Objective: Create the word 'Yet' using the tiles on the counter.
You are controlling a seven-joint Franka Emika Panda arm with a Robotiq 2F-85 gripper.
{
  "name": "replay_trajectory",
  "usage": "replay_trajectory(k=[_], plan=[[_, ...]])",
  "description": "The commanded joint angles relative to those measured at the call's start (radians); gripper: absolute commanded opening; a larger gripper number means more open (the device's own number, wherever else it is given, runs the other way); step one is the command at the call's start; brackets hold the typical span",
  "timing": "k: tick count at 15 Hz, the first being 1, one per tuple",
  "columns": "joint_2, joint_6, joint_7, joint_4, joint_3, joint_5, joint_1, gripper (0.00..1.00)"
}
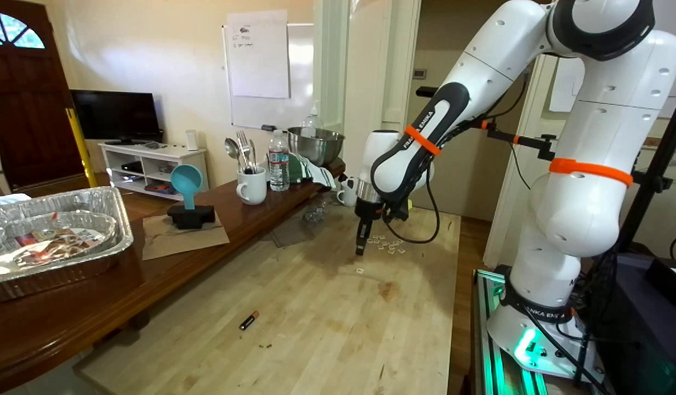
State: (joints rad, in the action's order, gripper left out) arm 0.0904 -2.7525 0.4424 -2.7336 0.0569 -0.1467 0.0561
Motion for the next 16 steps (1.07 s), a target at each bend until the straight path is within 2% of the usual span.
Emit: replay_trajectory(k=[1,9,16], plan=[[0.036,0.013,0.032,-0.007,0.061,0.049,0.023,0.00],[-0.028,0.016,0.253,0.028,0.183,0.072,0.071,0.00],[-0.098,0.001,0.368,0.034,0.191,0.107,0.112,0.00]])
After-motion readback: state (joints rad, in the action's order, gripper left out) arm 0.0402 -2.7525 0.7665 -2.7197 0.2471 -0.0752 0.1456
